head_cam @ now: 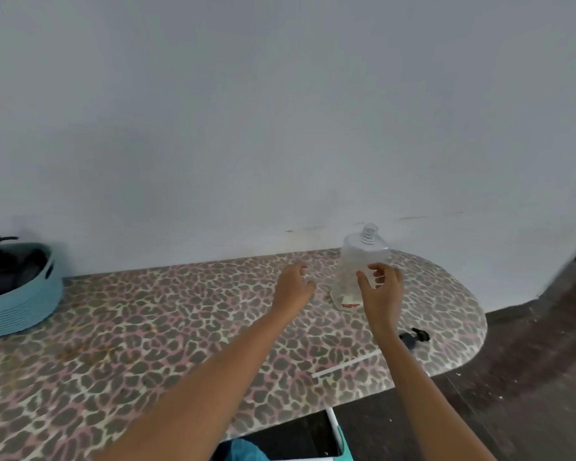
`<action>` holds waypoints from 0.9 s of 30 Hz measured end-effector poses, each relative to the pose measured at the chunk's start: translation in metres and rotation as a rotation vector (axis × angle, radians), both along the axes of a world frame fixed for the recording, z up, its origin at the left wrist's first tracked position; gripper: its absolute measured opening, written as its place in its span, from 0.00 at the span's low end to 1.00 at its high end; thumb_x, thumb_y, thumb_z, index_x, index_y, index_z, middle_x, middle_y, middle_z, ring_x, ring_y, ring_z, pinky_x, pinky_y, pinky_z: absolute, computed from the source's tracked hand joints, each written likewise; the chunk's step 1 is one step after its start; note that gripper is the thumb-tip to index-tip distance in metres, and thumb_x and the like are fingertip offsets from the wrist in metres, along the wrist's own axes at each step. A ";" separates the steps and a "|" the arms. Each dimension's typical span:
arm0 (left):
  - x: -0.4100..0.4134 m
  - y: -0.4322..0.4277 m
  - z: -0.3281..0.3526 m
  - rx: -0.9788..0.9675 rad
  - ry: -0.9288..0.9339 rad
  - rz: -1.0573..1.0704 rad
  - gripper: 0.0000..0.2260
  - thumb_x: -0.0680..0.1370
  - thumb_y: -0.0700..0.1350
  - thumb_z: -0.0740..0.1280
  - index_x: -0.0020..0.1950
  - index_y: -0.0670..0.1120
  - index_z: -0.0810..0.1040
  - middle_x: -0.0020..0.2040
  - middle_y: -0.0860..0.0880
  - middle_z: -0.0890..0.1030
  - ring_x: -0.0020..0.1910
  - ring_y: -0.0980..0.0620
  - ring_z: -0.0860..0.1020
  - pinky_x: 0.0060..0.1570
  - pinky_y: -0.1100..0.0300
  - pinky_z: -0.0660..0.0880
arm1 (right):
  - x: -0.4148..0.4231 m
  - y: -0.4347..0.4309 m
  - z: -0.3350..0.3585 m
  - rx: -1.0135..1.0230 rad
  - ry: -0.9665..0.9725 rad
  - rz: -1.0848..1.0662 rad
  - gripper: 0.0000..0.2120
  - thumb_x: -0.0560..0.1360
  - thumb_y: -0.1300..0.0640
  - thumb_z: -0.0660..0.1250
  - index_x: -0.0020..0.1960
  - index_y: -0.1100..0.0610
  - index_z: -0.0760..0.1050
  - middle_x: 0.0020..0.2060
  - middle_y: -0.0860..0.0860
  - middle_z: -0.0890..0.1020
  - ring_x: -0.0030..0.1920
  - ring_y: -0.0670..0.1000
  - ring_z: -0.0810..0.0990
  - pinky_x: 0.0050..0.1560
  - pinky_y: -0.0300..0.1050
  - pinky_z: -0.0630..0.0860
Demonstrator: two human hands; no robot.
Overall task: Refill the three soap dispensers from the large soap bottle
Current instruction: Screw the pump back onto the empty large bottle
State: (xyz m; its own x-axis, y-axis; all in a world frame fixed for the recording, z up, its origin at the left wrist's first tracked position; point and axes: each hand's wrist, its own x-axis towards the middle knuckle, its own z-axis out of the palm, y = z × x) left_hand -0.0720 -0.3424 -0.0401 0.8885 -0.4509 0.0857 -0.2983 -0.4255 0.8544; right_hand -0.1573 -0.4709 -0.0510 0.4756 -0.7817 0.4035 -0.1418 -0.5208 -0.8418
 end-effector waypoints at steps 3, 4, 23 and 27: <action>0.000 -0.032 0.000 0.001 0.049 -0.078 0.25 0.74 0.39 0.67 0.69 0.44 0.64 0.67 0.43 0.69 0.64 0.48 0.70 0.57 0.60 0.68 | -0.002 -0.026 -0.007 0.093 0.007 0.005 0.21 0.71 0.57 0.70 0.60 0.60 0.68 0.56 0.52 0.68 0.54 0.53 0.71 0.52 0.46 0.71; 0.000 -0.041 0.000 -0.001 0.074 -0.094 0.27 0.74 0.40 0.67 0.71 0.44 0.62 0.69 0.43 0.67 0.67 0.47 0.68 0.60 0.59 0.67 | -0.002 -0.033 -0.009 0.125 0.027 0.020 0.24 0.71 0.57 0.71 0.63 0.60 0.66 0.59 0.54 0.68 0.57 0.54 0.70 0.55 0.47 0.71; 0.011 -0.026 0.014 -0.242 0.105 -0.087 0.26 0.70 0.49 0.72 0.63 0.46 0.67 0.58 0.47 0.73 0.54 0.52 0.72 0.53 0.55 0.74 | 0.016 -0.013 -0.005 0.219 0.065 0.281 0.28 0.72 0.55 0.70 0.69 0.60 0.66 0.62 0.54 0.75 0.56 0.51 0.76 0.47 0.32 0.72; 0.016 0.027 0.024 -0.229 0.039 -0.071 0.25 0.69 0.49 0.73 0.62 0.47 0.67 0.53 0.52 0.72 0.52 0.53 0.73 0.48 0.60 0.72 | 0.017 0.030 0.003 0.175 0.036 0.336 0.26 0.71 0.55 0.71 0.66 0.58 0.68 0.58 0.52 0.77 0.50 0.46 0.76 0.38 0.26 0.72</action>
